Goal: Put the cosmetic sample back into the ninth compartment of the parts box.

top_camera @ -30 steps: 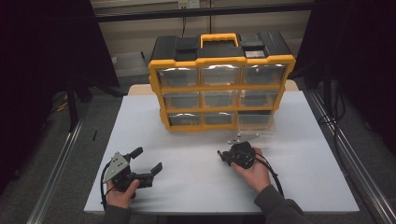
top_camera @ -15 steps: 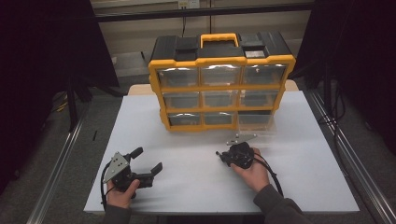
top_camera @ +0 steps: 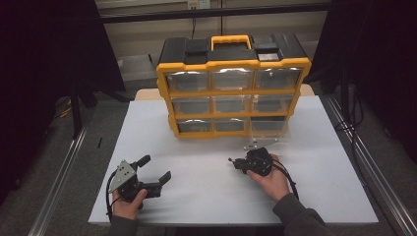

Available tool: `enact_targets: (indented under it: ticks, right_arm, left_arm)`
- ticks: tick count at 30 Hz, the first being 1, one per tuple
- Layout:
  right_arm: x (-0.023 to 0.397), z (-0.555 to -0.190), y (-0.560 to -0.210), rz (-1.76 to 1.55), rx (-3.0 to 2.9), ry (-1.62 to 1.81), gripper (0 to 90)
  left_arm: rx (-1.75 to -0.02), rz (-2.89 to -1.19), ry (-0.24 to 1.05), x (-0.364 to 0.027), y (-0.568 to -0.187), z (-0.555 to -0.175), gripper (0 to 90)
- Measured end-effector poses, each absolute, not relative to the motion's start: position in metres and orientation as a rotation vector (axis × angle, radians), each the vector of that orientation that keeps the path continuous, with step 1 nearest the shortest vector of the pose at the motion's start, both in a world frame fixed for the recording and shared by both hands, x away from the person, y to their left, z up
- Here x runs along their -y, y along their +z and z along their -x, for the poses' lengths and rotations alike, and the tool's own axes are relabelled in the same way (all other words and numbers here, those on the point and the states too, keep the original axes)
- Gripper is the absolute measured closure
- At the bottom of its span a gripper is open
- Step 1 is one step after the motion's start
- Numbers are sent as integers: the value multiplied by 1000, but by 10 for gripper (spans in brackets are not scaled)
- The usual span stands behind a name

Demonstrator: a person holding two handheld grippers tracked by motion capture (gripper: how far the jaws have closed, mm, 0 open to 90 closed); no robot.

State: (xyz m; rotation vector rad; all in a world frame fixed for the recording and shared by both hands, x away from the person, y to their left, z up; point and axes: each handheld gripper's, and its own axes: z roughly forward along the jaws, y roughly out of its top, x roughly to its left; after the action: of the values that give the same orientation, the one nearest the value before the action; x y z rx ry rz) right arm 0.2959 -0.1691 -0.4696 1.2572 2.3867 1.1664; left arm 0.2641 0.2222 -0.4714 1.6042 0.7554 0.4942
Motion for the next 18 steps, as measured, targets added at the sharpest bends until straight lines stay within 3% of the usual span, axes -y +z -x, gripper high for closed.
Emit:
enact_targets:
  ticks: [18]
  right_arm:
    - [180, -292, -448, -1197, -2415, 1238, 815]
  left_arm:
    - [-752, -1618, 507, -223, -471, -264, 26]
